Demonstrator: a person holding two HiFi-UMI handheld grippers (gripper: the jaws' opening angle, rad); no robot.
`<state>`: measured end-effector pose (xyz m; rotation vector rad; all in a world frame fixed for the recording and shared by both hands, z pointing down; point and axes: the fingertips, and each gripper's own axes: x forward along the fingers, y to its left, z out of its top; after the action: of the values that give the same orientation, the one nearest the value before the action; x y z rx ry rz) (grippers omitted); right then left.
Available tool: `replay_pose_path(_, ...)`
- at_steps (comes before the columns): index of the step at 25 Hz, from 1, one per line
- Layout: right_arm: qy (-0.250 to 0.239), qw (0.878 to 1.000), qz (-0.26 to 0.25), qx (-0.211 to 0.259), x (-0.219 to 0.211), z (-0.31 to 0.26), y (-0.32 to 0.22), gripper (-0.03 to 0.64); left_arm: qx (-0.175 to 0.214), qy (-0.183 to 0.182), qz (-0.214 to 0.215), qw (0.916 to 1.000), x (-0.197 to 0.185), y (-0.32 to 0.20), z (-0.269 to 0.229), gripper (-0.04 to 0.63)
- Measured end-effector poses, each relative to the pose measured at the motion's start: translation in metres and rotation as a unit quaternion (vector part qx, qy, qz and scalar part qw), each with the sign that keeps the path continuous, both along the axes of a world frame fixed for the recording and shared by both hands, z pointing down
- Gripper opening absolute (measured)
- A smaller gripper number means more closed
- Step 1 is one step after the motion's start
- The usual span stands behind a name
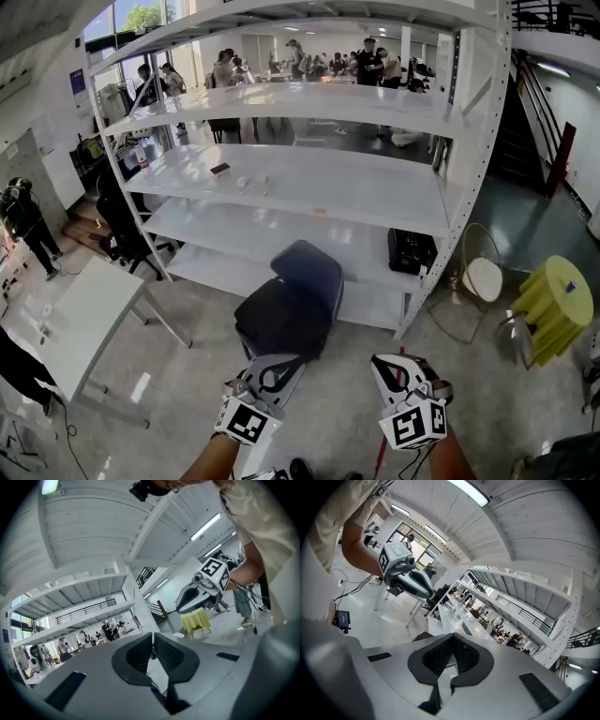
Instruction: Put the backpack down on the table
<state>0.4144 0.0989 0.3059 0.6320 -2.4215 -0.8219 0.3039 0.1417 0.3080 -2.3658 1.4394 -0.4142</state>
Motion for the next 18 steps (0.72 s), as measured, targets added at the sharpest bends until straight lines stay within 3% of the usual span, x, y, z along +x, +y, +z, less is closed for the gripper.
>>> replay_pose_path(18,-0.014,1.0,0.004,-0.022,-0.001,0.015,0.003,0.026,-0.01,0.003,-0.002,0.9999,-0.003,-0.001,0.01,0.023)
